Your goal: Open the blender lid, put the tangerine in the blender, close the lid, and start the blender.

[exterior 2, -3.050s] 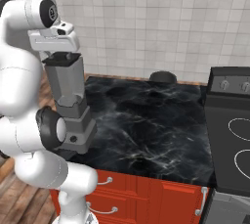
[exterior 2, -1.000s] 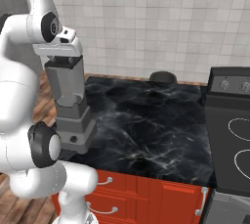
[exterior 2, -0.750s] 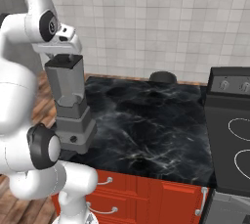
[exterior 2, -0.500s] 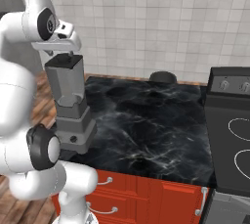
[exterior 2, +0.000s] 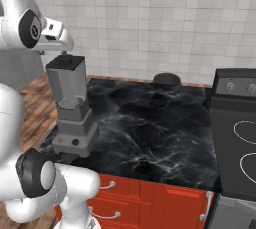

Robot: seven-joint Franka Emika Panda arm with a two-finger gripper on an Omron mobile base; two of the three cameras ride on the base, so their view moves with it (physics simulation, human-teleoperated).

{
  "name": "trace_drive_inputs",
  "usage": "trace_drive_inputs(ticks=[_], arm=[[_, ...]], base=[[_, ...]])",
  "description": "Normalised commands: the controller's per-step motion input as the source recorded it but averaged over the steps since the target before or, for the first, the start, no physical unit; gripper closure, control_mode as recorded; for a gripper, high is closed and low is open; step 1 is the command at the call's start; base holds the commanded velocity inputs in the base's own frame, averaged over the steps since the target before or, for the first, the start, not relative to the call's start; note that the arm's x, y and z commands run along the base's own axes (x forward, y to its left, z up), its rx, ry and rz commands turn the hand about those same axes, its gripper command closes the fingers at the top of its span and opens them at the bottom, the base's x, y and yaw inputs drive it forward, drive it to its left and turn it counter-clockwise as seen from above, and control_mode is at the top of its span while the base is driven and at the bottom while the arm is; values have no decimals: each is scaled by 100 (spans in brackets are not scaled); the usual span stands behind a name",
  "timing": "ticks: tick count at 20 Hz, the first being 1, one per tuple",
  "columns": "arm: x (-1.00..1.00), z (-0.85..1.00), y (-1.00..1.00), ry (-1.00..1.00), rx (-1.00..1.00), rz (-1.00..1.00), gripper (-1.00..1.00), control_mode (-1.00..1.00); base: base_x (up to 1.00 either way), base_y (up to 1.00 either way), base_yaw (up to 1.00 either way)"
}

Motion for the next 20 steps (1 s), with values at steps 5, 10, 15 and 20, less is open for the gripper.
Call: trace_drive_inputs(ticks=[5, 10, 15, 20], arm=[[-100, -65, 30, -19, -11, -12, -100, -100], [-98, -100, 40, -7, -37, -10, -100, -100], [-48, -100, 37, 3, -47, -8, -100, -100], [3, -73, 16, 22, -34, -6, -100, -100]], base=[[0, 0, 0], [0, 0, 0], [0, 0, 0], [0, 0, 0]])
